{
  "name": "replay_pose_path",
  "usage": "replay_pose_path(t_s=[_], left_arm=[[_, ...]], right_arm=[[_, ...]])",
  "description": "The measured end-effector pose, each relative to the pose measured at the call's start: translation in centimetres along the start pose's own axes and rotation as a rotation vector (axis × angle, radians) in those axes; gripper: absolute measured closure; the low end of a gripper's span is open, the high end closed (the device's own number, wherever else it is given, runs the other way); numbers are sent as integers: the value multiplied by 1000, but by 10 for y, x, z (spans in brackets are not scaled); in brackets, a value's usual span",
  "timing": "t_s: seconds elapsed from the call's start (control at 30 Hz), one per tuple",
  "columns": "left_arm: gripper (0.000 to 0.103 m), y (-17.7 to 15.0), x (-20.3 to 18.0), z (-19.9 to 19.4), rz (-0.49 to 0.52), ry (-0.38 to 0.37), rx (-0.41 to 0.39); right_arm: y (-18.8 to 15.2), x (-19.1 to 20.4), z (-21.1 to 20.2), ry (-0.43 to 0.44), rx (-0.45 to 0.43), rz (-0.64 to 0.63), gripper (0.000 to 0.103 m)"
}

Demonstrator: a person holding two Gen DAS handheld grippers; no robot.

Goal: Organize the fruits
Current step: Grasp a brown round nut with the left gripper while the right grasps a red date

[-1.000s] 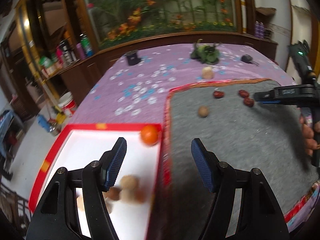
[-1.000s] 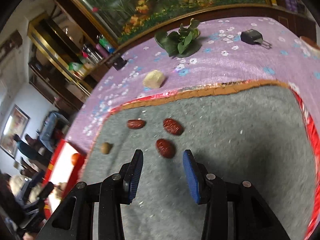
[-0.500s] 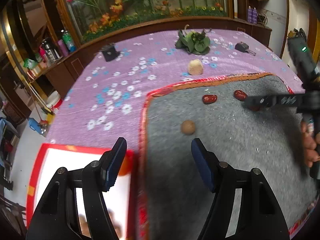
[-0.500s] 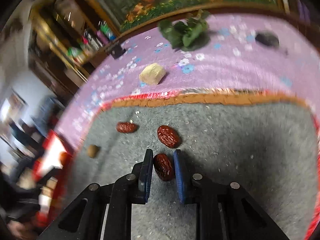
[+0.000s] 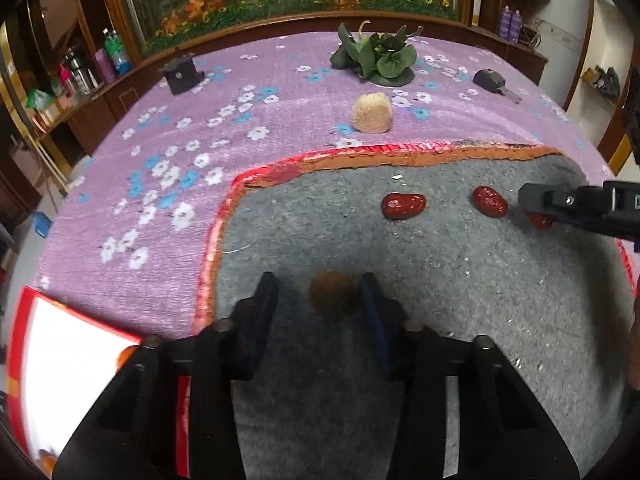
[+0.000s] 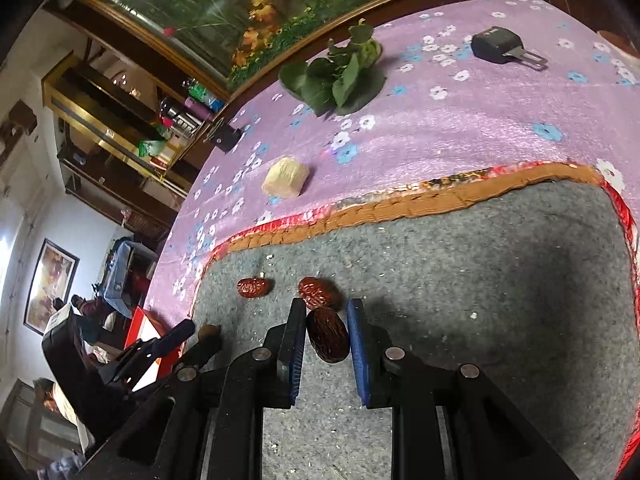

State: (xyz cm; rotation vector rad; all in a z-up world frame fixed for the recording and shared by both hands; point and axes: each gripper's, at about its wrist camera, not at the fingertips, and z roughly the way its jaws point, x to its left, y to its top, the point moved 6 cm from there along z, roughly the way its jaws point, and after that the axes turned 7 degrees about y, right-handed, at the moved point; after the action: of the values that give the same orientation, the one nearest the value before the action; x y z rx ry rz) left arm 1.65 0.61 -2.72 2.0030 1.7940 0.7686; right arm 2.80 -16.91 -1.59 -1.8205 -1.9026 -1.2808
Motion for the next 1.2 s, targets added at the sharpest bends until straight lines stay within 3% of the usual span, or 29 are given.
replay_pose_path(t_s=[0.07, 0.3, 0.63, 0.8, 1.2], left_arm=[[82, -1, -2, 1, -11, -29, 2], [82, -6, 0, -17, -20, -9, -39], [81, -15, 33, -124, -60, 151, -288], [81, -24, 55, -162, -85, 196, -368], [81, -54, 115, -195, -194, 234, -418]], right_arm=[[0, -1, 1, 0, 3, -1, 82], [4, -2, -1, 8, -23, -8, 82], [7, 17, -15, 39, -130, -109, 82], [0, 33, -17, 64, -150, -129, 83], [-66, 181, 19, 231, -43, -320, 83]])
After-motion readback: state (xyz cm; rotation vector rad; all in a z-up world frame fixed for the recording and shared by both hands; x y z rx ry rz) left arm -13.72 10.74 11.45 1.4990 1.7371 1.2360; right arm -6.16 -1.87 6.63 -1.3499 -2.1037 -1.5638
